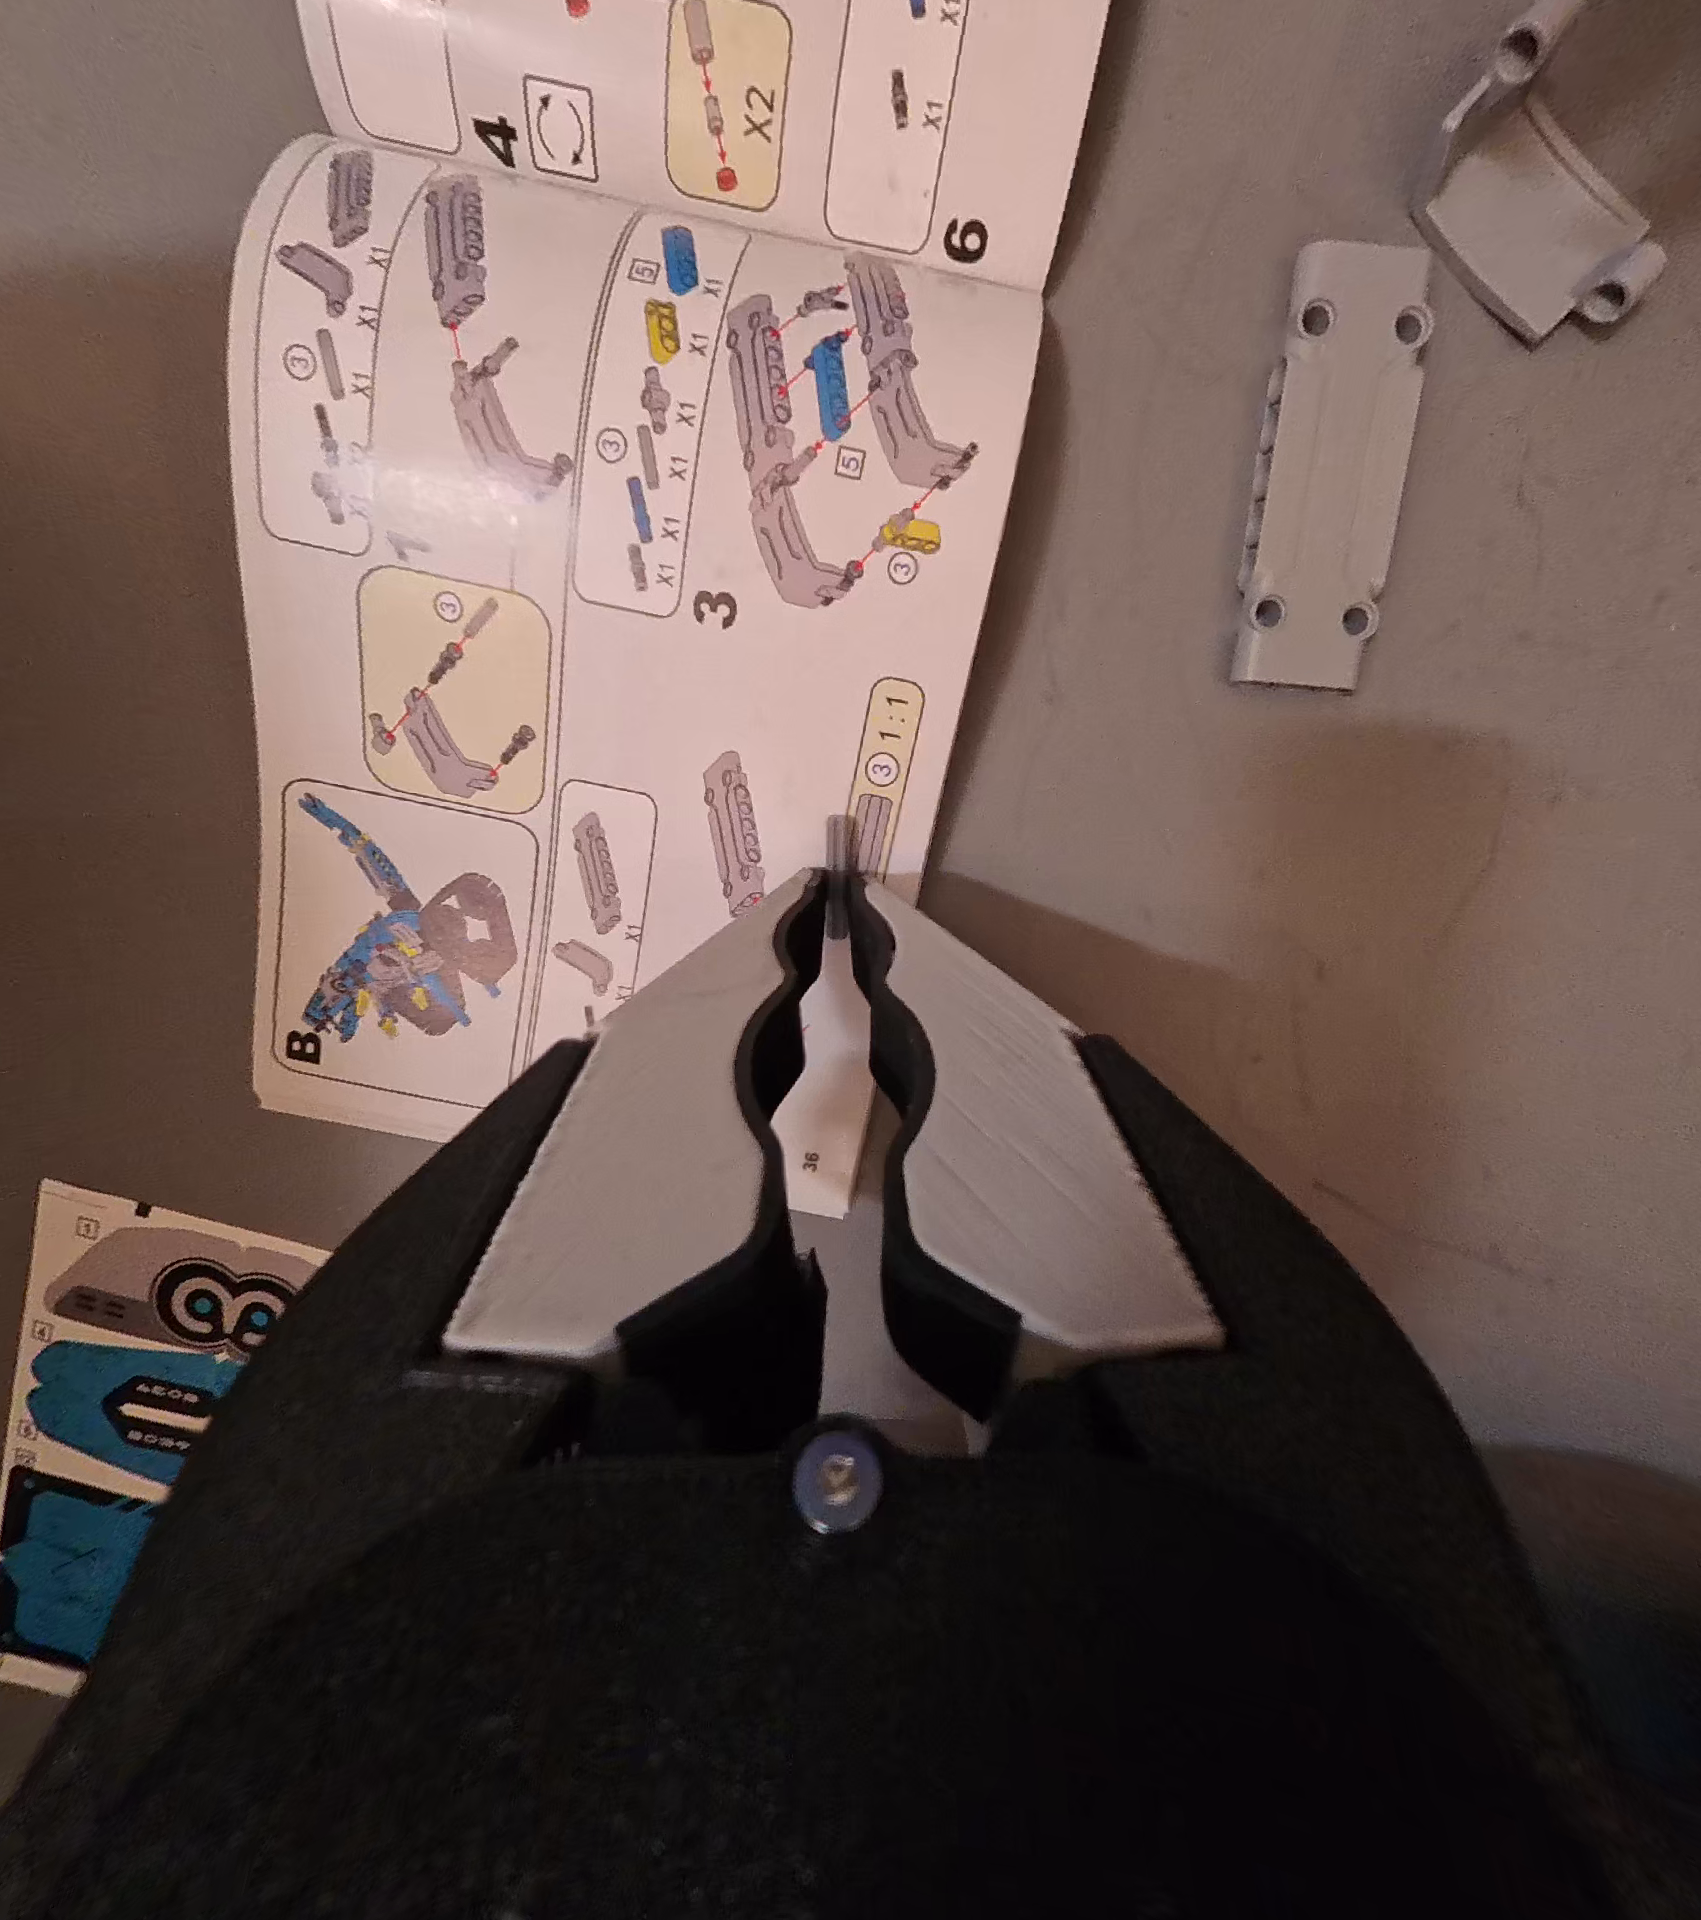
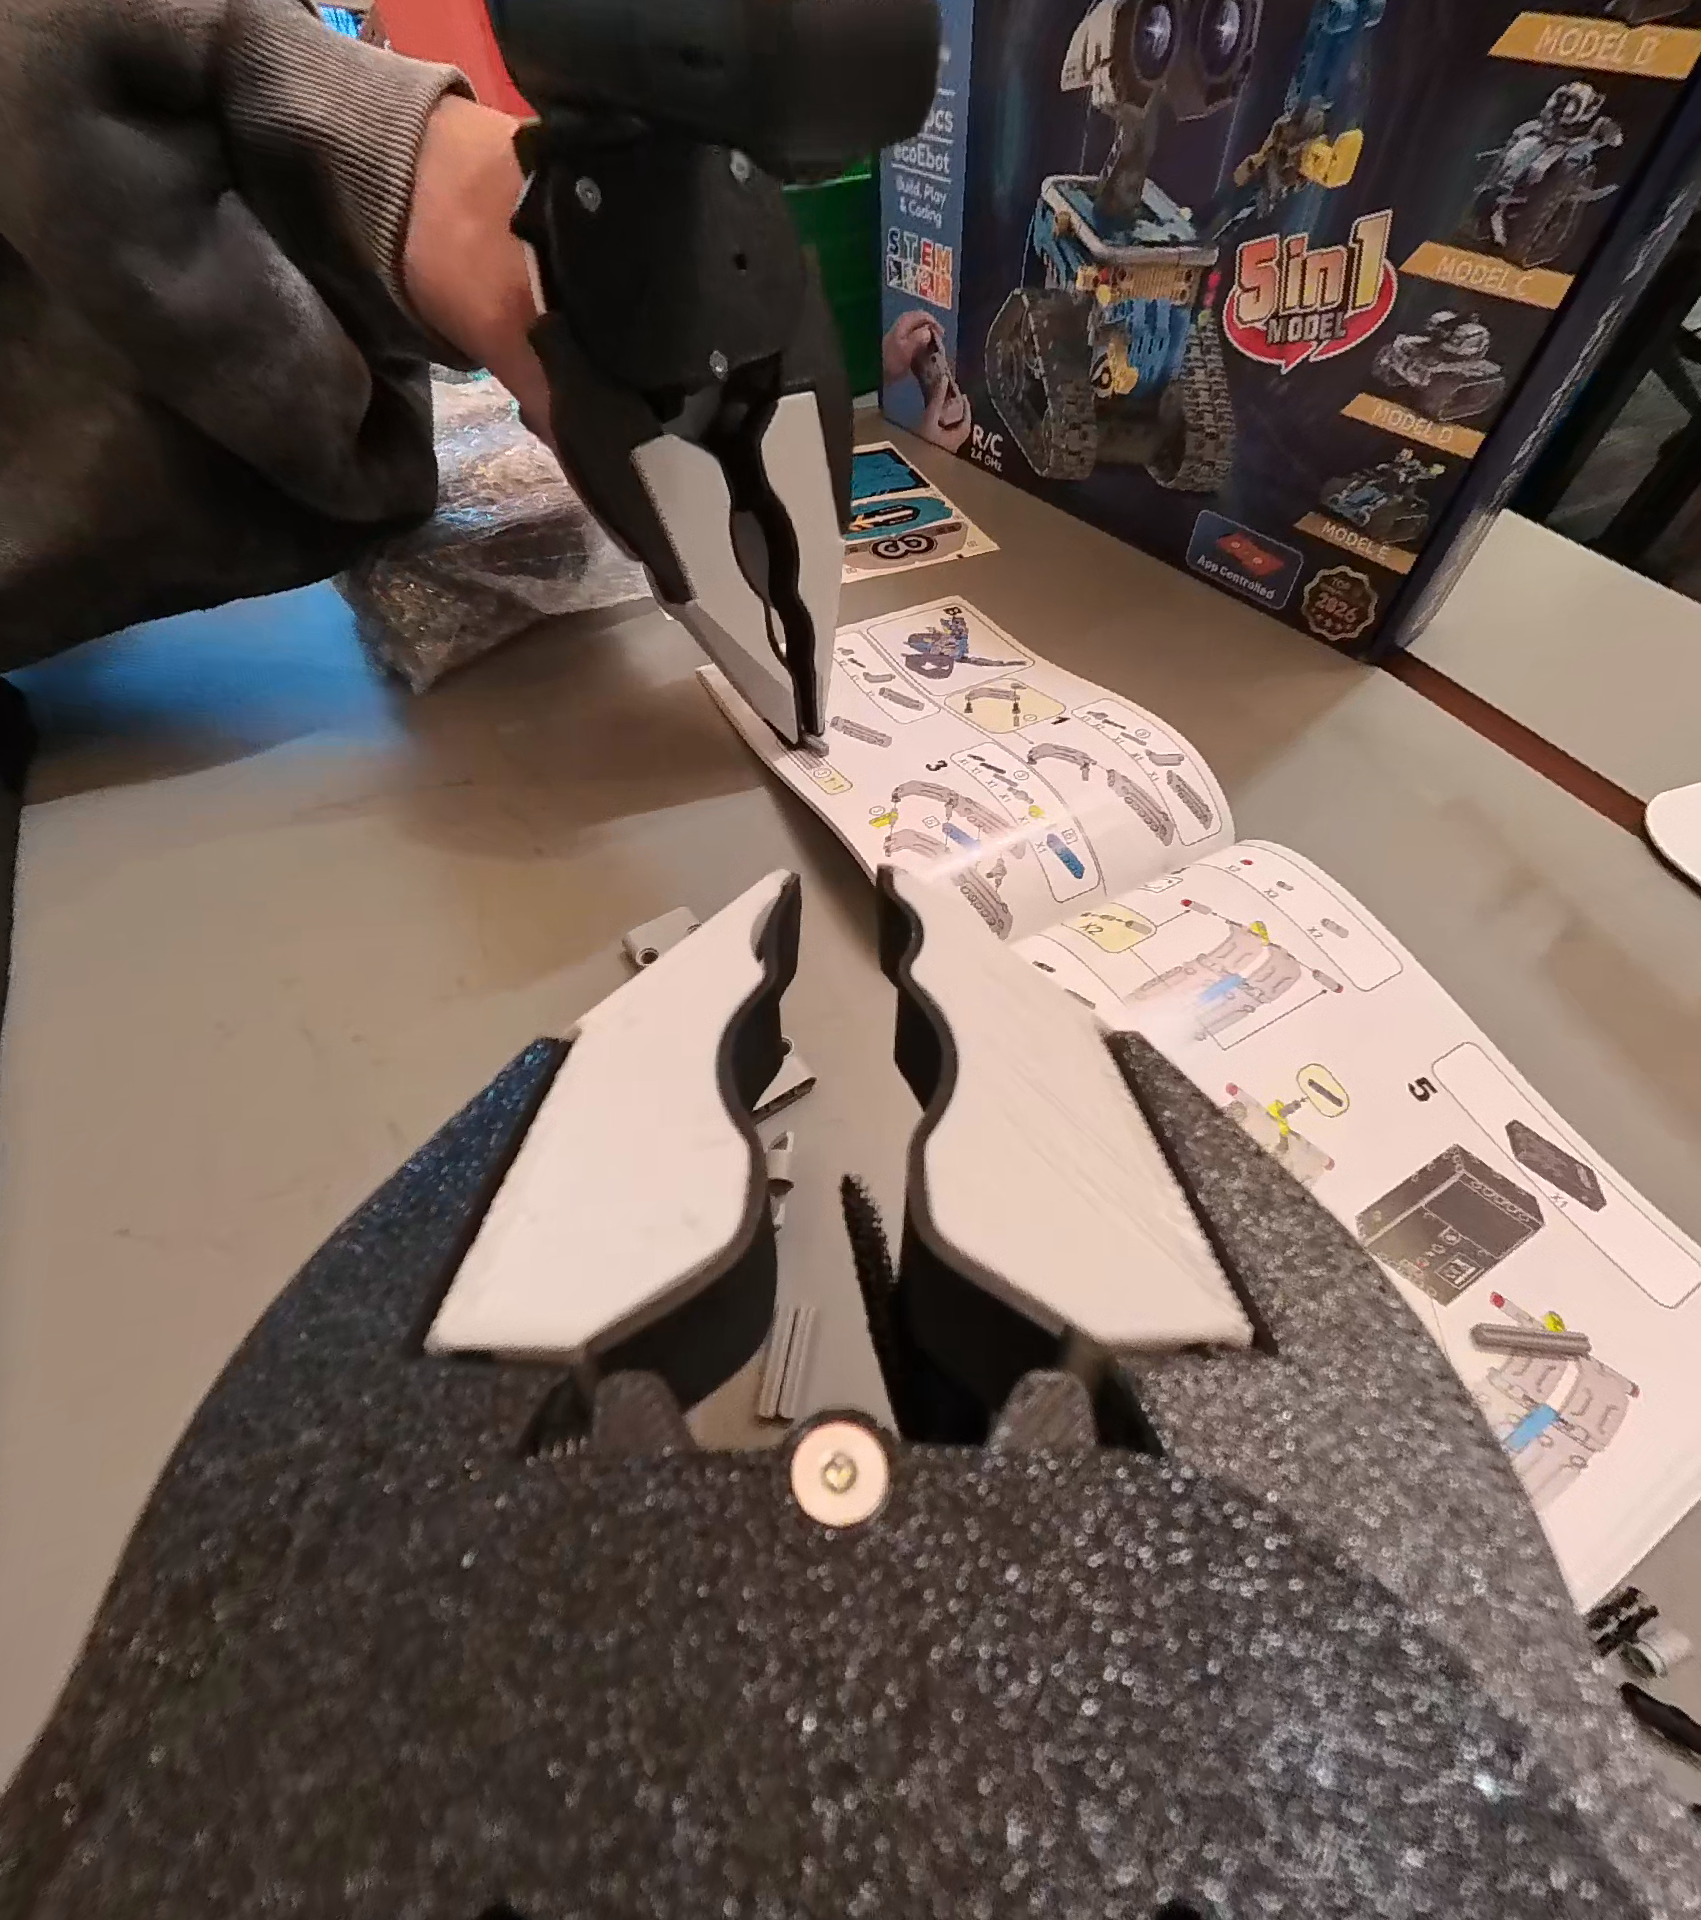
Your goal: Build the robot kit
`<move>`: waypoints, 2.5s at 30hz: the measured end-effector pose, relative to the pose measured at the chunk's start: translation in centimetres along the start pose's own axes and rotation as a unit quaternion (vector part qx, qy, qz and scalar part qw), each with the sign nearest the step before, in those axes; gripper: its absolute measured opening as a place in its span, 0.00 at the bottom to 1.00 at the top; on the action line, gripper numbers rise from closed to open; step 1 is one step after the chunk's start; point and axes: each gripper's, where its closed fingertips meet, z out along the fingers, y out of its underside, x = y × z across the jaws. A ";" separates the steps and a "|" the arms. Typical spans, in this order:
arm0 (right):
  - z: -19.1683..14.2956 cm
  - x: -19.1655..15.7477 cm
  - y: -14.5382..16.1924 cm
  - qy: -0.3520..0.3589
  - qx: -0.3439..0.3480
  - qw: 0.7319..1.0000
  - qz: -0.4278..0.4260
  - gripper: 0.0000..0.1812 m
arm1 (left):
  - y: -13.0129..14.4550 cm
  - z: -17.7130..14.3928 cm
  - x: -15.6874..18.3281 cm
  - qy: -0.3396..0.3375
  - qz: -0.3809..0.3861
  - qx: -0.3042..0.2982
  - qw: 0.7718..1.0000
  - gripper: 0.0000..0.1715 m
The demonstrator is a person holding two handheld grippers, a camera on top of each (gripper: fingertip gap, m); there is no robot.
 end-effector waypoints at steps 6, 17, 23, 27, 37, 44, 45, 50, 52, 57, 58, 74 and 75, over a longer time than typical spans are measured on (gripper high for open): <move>0.0 -0.1 0.1 -0.003 -0.002 1.000 -0.001 0.07 | -0.3 -0.2 0.2 0.009 0.014 -0.010 1.000 0.02; 0.1 0.1 0.4 0.000 -0.009 1.000 -0.003 0.07 | -0.5 0.4 0.7 0.063 0.032 -0.054 0.996 0.02; 0.1 0.0 0.5 -0.001 -0.011 1.000 -0.002 0.07 | -0.3 0.5 0.7 0.072 0.032 -0.082 0.993 0.02; 0.2 0.0 0.6 -0.001 -0.014 1.000 -0.004 0.07 | 0.1 0.5 0.5 0.067 0.036 -0.096 0.992 0.02; 0.3 0.0 0.8 -0.004 -0.019 1.000 -0.001 0.06 | 0.2 0.5 0.6 0.084 0.045 -0.120 0.988 0.02; 0.5 -0.1 1.3 -0.009 -0.030 1.000 -0.002 0.07 | 0.3 0.5 0.6 0.132 0.032 -0.178 0.975 0.02; 0.6 -0.2 1.4 -0.009 -0.032 0.999 -0.003 0.07 | 0.3 0.5 0.6 0.137 0.030 -0.190 0.972 0.02; 0.8 -0.3 2.0 -0.009 -0.046 0.999 -0.008 0.07 | 0.3 0.5 0.5 0.136 0.047 -0.243 0.959 0.02; 0.9 -0.2 2.2 -0.008 -0.051 0.999 -0.010 0.07 | 0.4 0.5 0.5 0.132 0.052 -0.252 0.957 0.02; 1.0 -0.2 2.6 -0.006 -0.059 0.998 -0.013 0.07 | 0.4 0.5 0.5 0.121 0.071 -0.266 0.954 0.02; 1.0 -0.1 2.6 -0.006 -0.060 0.998 -0.014 0.07 | 0.4 0.5 0.4 0.116 0.080 -0.270 0.953 0.02; -10.9 9.9 7.4 0.291 -0.089 0.949 0.084 0.06 | -16.3 4.7 10.7 0.163 0.264 -0.111 0.944 0.02; -10.9 9.9 7.5 0.290 -0.090 0.949 0.089 0.06 | -16.1 5.4 11.0 0.167 0.275 -0.122 0.939 0.02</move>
